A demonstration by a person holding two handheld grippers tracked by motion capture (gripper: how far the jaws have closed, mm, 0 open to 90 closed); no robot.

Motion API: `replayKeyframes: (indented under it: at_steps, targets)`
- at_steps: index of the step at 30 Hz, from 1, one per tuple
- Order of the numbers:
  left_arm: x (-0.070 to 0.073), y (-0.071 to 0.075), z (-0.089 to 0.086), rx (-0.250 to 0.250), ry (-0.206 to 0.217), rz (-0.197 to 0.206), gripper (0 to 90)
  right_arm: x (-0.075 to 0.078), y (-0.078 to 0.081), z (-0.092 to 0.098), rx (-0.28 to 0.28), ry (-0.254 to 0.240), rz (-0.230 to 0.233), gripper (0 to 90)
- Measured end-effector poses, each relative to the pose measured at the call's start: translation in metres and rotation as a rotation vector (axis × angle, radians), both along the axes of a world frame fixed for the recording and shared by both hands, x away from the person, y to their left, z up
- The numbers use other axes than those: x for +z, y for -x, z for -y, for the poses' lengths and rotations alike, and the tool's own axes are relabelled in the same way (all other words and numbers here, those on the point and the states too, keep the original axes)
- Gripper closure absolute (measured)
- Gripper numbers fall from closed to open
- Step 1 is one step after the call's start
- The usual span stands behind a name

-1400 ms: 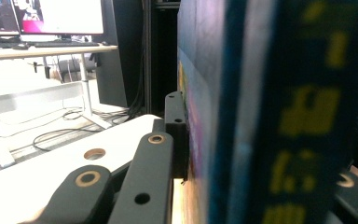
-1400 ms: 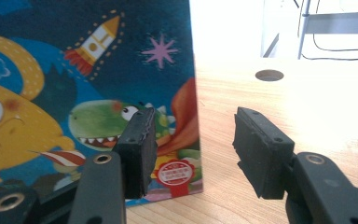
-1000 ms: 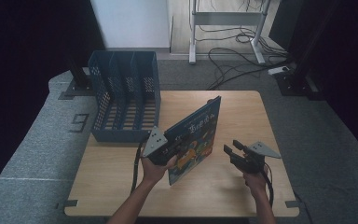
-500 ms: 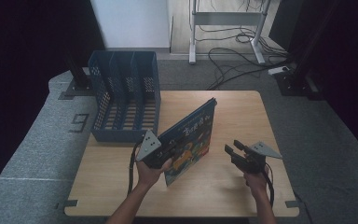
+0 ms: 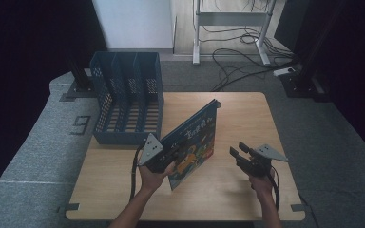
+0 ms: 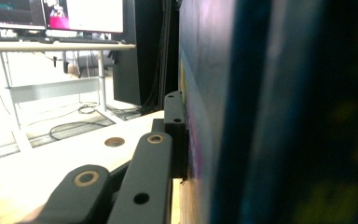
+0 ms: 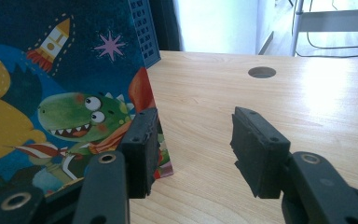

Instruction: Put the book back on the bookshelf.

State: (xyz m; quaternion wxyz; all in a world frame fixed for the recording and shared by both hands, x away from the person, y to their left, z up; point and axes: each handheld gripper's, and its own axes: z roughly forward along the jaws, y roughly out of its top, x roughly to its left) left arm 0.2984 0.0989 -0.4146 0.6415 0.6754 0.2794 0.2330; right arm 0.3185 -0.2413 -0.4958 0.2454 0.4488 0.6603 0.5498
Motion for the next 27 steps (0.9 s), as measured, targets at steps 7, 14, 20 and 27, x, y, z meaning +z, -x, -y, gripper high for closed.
replayKeyframes:
  at_steps: [7,14,20,27]
  targets:
    - [0.006,-0.002,-0.007,0.009,0.023,-0.014,81.9,0.0,0.0,0.002,-0.004,-0.006,-0.002,50.1]
    - [0.021,0.0,-0.02,0.037,0.026,0.009,82.0,-0.002,-0.001,-0.001,0.003,-0.003,-0.012,50.1]
    - [0.03,0.002,-0.027,0.048,0.034,0.024,82.0,-0.009,-0.004,-0.005,0.016,0.013,-0.042,50.0]
    - [0.038,0.003,-0.032,0.056,0.04,0.028,82.1,-0.021,-0.009,-0.006,0.028,0.022,-0.09,49.4]
